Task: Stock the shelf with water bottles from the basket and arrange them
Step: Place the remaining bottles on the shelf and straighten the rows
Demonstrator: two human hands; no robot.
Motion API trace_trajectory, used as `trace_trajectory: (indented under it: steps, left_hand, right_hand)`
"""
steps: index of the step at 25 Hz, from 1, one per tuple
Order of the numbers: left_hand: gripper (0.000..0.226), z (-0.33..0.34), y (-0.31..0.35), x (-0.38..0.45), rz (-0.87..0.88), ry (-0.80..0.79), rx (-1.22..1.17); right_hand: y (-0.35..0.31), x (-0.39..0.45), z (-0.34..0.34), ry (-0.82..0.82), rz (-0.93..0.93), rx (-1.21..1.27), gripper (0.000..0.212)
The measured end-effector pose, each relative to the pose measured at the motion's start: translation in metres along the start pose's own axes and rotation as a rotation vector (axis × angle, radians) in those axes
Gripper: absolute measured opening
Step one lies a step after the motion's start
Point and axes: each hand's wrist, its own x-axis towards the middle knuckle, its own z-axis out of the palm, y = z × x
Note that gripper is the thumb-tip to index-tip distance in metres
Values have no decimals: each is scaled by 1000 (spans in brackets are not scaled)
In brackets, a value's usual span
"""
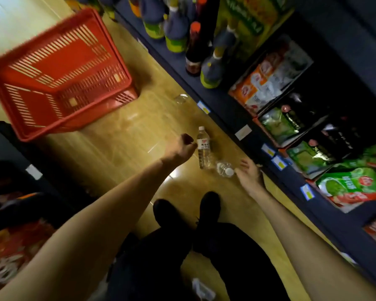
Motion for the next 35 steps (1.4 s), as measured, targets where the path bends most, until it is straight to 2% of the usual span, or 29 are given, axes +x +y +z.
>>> trace_trajectory:
  steps: [2, 5, 10, 14, 18, 26, 30, 31, 35]
  left_hand:
    - [39, 22, -19, 44, -41, 0, 30]
    - [26, 55, -46, 96, -92, 31, 43]
    - [58, 104, -84, 147, -155, -11, -44]
    - [57, 135, -101, 170, -153, 8, -109]
    - [60, 147, -102, 181, -180, 6, -117]
    - [77, 173, -112, 207, -144, 131, 11]
    - [77, 170, -129, 205, -116, 142, -41]
    - [78, 166, -132, 198, -106, 158, -47]
    - [67, 139, -126, 144, -82, 237, -114]
  right_hand:
    - [36, 32, 13, 30, -2, -56, 45]
    - [81, 62, 33, -3, 42, -104, 59]
    - [110, 99, 60, -79, 41, -79, 89]
    - [123, 118, 80, -7, -4, 5, 92]
    - [130, 127, 82, -15, -53, 73, 97]
    - [136, 145, 87, -10, -164, 40, 86]
    - [134, 148, 83, -8, -137, 34, 92]
    - [131, 145, 81, 4, -115, 47, 88]
    - [102, 122, 65, 7, -136, 91, 43]
